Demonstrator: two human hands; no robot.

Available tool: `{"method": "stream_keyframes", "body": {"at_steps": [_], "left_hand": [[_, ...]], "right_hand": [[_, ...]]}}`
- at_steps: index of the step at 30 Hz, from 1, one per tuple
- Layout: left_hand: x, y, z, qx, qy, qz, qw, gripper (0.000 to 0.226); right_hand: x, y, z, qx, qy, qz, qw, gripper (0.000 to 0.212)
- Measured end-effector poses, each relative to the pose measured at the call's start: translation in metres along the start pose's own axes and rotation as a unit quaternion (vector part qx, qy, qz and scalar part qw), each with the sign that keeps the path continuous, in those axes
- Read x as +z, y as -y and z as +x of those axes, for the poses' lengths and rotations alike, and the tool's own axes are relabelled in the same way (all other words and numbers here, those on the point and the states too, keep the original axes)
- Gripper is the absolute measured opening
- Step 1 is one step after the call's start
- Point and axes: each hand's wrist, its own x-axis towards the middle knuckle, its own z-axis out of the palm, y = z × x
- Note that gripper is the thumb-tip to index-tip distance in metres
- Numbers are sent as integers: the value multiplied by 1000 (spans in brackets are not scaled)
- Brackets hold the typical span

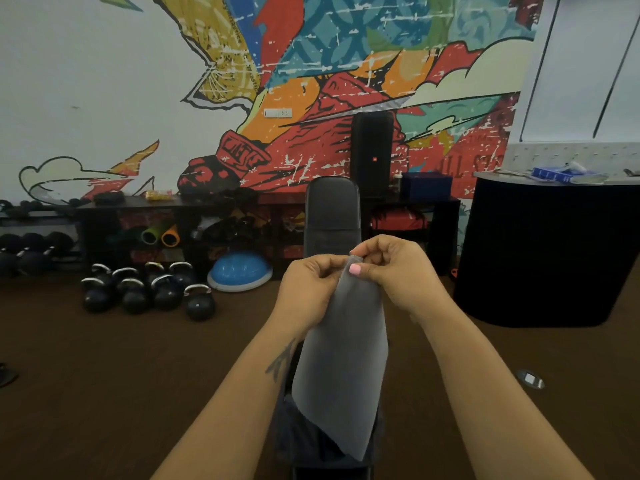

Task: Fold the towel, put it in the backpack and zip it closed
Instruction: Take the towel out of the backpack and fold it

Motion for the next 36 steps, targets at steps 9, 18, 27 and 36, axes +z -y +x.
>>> {"method": "stream_keyframes", "body": {"at_steps": [9, 18, 27, 36], "left_hand": [[1, 7, 2, 90, 9, 66, 994, 23], [2, 18, 2, 39, 148, 116, 981, 31], [1, 33, 2, -40, 233, 207, 949, 27], [-17, 59, 11, 3, 118, 254, 960, 16]], "right_hand": [[-5, -4, 14, 37, -25, 13, 999, 6], [-20, 9, 38, 22, -92, -25, 995, 12], [-35, 2, 52, 37, -179, -35, 983, 3], [-58, -3, 51, 72, -291, -1, 954, 12]]}}
